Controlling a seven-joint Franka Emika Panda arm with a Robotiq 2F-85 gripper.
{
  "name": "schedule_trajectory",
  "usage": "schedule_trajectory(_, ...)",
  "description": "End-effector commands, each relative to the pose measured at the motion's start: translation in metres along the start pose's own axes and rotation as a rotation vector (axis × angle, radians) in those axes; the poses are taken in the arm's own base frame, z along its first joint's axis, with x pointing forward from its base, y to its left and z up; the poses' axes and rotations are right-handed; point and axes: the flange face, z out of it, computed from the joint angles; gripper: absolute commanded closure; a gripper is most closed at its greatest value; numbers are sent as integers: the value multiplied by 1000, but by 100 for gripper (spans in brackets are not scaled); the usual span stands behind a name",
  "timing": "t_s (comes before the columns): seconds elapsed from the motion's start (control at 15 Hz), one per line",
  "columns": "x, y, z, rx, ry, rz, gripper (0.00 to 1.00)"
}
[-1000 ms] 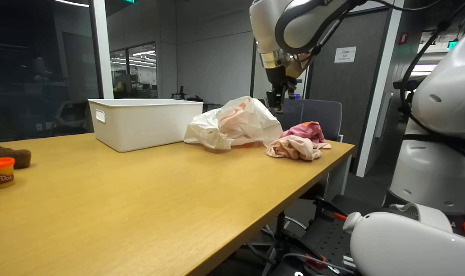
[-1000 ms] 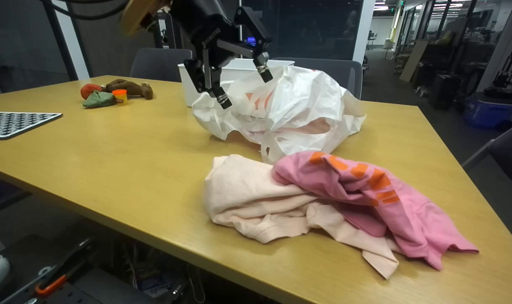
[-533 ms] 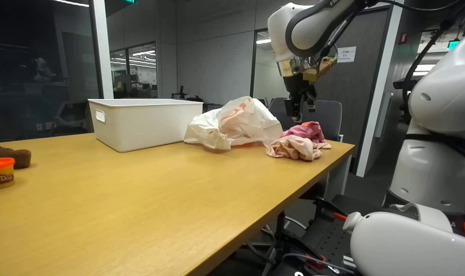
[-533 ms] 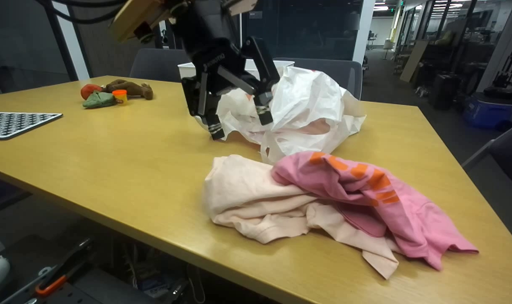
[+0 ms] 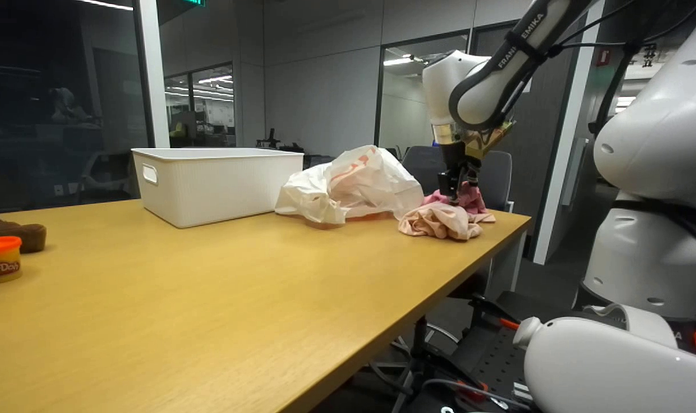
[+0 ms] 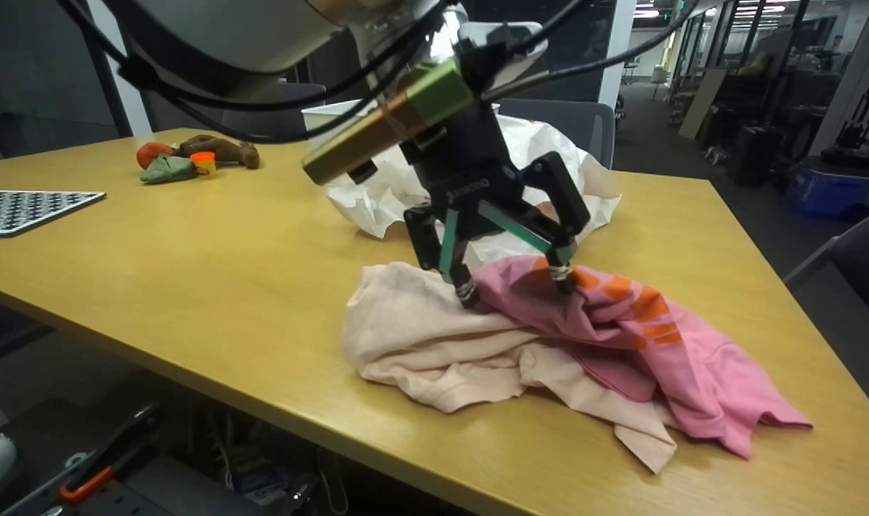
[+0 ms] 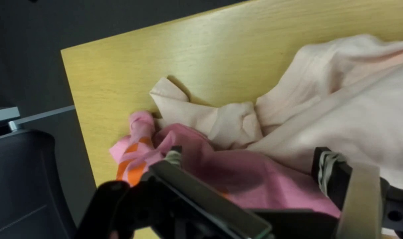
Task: Put the two shirts inside the plastic bag
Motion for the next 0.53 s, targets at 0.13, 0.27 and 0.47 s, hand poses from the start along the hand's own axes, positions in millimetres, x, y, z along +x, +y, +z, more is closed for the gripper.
schedule_trajectory(0.13, 23, 3, 50, -106, 62, 49, 0)
schedule_trajectory(0.27, 27, 1, 60, -112, 63, 80, 0)
schedule_trajectory(0.47, 32, 6, 64, -118, 81, 121, 32)
